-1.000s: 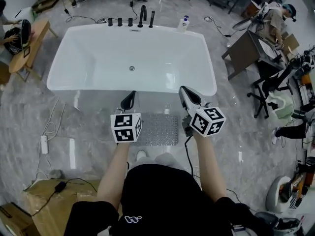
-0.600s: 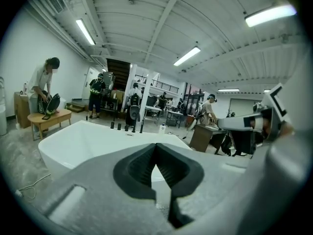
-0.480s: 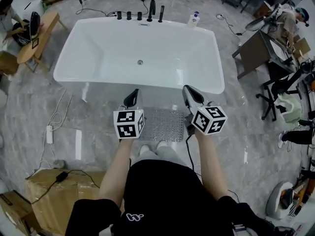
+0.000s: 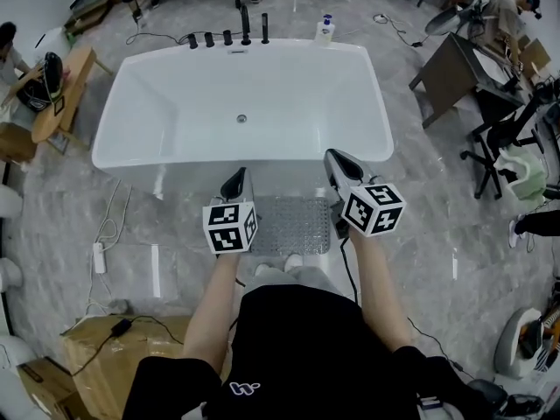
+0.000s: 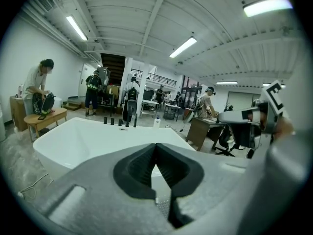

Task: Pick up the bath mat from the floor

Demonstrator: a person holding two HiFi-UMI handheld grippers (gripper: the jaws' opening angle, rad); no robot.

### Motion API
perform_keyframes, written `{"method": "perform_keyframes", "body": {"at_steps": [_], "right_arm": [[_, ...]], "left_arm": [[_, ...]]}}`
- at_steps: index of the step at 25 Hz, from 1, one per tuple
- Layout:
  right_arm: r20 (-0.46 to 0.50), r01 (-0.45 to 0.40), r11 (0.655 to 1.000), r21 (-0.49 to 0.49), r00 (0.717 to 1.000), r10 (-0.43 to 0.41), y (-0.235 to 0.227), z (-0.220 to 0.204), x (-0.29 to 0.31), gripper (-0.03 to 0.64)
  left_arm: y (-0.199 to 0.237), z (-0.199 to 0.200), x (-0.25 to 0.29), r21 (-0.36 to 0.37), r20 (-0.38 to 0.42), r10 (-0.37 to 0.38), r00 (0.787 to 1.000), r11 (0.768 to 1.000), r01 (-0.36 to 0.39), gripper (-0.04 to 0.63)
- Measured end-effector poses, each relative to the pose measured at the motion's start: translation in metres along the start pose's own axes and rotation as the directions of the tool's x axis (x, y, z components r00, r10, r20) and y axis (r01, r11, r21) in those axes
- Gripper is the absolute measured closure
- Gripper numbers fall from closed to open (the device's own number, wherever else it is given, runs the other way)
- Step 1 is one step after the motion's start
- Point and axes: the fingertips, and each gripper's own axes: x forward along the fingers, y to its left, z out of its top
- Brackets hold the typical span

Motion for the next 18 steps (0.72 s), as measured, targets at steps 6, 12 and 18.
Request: {"method": "perform_keyframes", "body": {"at_steps": [6,12,18], "right_arm": [[-0.044,0.006,0.999,0.042,0.999,-0.004,-0.015,-0.017,0.008,0.611],[-0.114,0.008,0.998,0.067,0.993,0.0,-0.009,-0.048,0.03,0.611],[-0.199,0.023,0.997,0.069,0.98,-0.008,-0.011,-0.092,0.059,0.611]], "left_arm": [[0.004,-0.013,0.01,-0.02,-0.052,0.018,0.998,1.0,-0.019,0.595],[0.03,-0.033,0.017,-0.021,-0.123,0.021,0.992,1.0,-0.023,0.595],[0.062,-0.067,0.04,-0.02,-0.202,0.005,0.979,1.0,-0.009,0.595]]}}
